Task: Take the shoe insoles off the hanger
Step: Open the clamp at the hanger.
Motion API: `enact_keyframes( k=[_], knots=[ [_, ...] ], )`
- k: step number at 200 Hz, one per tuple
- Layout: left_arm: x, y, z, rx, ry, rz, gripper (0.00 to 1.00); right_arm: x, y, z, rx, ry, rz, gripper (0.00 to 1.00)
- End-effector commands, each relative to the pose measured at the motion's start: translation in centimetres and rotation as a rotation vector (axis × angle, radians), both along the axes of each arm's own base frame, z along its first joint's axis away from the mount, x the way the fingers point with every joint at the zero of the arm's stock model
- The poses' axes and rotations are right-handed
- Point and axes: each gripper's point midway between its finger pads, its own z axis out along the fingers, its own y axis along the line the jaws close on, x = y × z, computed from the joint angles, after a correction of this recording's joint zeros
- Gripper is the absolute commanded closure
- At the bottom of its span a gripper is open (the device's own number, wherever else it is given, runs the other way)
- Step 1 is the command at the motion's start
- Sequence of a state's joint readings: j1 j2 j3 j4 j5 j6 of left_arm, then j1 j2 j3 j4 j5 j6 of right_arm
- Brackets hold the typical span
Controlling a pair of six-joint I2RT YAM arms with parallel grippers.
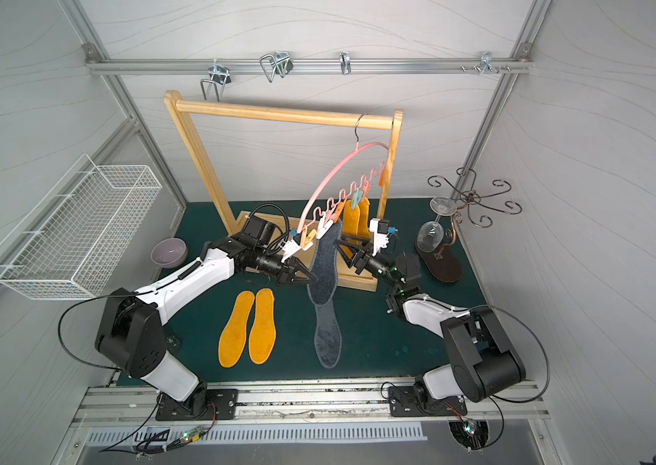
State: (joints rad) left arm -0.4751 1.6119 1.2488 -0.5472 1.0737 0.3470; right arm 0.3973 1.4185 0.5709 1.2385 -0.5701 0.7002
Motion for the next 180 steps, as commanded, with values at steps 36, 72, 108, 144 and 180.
enact_keyframes(
  k=[36, 72, 108, 144, 180],
  knots=[
    [-0.9, 0.3, 0.2, 0.0, -0.011, -0.031, 1.0, 1.3, -0.7, 3.6, 0.054, -0.056, 0.021, 0.39],
    [-1.0, 0.3, 0.2, 0.004, -0.005, -0.032, 1.0, 2.1, -0.6, 5.0, 0.073, -0.069, 0.031, 0.37],
    [-1.0, 0.3, -0.1, 0.011, 0.001, -0.034, 1.0, 2.9, -0.2, 5.9, 0.094, -0.057, 0.053, 0.37],
    [-0.9, 0.3, -0.5, 0.015, 0.002, -0.037, 1.0, 3.4, 0.0, 6.4, 0.105, -0.054, 0.06, 0.37],
    [-0.9, 0.3, -0.8, 0.02, 0.006, -0.041, 1.0, 3.9, -0.1, 6.8, 0.121, -0.041, 0.059, 0.38]
  ],
)
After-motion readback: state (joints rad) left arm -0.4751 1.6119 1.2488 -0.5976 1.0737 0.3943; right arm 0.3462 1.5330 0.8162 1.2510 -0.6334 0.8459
